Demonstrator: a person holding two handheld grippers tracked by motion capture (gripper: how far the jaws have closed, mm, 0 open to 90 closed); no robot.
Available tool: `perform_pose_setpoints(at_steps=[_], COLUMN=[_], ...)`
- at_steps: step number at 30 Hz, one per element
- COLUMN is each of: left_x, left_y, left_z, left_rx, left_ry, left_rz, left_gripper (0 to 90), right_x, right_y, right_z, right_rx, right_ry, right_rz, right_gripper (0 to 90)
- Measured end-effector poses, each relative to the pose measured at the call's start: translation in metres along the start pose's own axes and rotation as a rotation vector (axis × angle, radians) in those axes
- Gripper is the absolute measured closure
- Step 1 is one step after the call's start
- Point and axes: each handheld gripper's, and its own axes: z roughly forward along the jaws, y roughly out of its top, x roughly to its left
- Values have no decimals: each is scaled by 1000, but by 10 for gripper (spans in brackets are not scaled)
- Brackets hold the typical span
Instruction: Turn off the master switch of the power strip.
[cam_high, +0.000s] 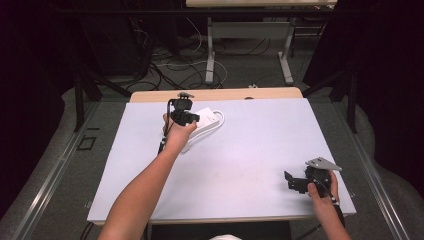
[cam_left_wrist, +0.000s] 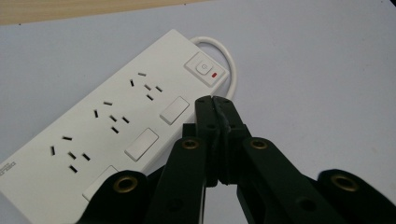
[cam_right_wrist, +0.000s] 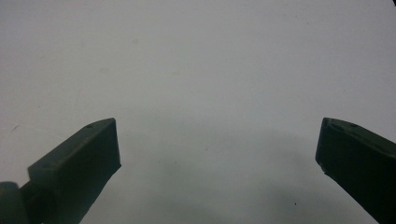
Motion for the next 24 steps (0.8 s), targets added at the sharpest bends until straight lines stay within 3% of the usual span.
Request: perform_pose_setpoints(at_steps=[24], left_x=[-11], left_y=[24], left_z=[46], left_rx=[41], left_ry=[28], left_rz=[7], left_gripper=[900], right_x=[0], right_y=[-1], right_z=[0], right_rx=[-3], right_ry=[-2], right_rz=[3], right_gripper=[0])
